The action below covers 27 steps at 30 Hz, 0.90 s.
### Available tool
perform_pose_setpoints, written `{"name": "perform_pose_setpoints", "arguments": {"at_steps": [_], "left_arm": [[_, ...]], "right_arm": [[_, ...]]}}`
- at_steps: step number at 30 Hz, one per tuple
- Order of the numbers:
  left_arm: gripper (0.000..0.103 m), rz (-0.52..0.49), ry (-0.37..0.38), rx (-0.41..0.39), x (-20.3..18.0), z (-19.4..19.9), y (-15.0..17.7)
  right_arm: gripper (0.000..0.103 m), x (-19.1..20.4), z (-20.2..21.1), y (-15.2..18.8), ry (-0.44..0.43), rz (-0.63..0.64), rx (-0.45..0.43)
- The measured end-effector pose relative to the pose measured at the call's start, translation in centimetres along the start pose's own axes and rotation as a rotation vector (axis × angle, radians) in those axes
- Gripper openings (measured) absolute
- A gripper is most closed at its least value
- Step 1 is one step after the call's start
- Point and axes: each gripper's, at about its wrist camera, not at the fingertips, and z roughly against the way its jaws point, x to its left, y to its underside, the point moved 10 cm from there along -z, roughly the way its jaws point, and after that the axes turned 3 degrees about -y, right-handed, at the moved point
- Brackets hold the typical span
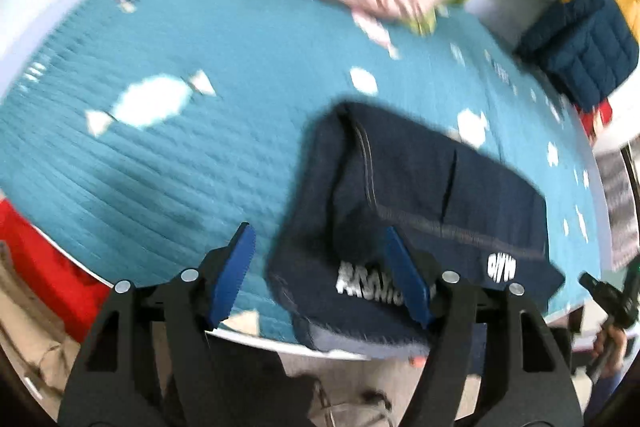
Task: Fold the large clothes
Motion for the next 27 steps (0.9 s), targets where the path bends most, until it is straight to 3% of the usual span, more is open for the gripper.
{"name": "perform_pose_setpoints", "arguments": {"at_steps": [4, 7, 10, 12, 14, 18, 21, 23, 25, 27], "left_arm": [[0.069, -0.006, 0.093, 0.021, -4.0, -0.8, -0.7], [0.069, -0.083, 0.117, 0.088, -7.4, -3.8, 1.2], [0.072, -0.100, 0.029, 0.220, -7.3, -8.1, 4.6], [0.072, -0.045, -0.003, 0.326, -5.5, -10.6, 7.3], [0.072, -0.026, 0.032, 0.292, -5.1, -10.8, 7.6], [0.072, -0.035, 0.015, 0.301, -5.2, -10.5, 7.5], [0.072, 0.014, 0.075, 0.276, -5.3, -9.2, 6.1], [0.081, 0.047, 0.126, 0.202, -4.8, -7.5, 4.5], [0.084, 0.081, 0.131, 0.156, -3.9, -6.5, 3.4], [0.085, 0.119, 0.121, 0.155, -2.8, -6.3, 3.0]], "right_arm": [[0.019, 3.7, -4.0, -0.5, -0.068, 0.017, 0.043], [0.017, 2.5, -7.9, 0.6, -0.034, -0.026, 0.114], [0.005, -1.3, -11.2, 3.5, 0.040, -0.149, 0.232], [0.000, -3.0, -11.5, 4.4, -0.041, -0.255, 0.213], [0.000, -3.4, -11.5, 4.5, -0.079, -0.280, 0.207], [0.000, -2.9, -11.6, 4.0, 0.003, -0.219, 0.231], [0.007, -1.1, -10.4, 2.6, 0.049, -0.154, 0.191], [0.006, 1.3, -9.9, 1.3, 0.016, -0.111, 0.148], [0.006, 4.9, -10.2, -0.2, -0.045, -0.070, 0.121], [0.006, 8.5, -11.5, -1.5, -0.092, -0.032, 0.119]]}}
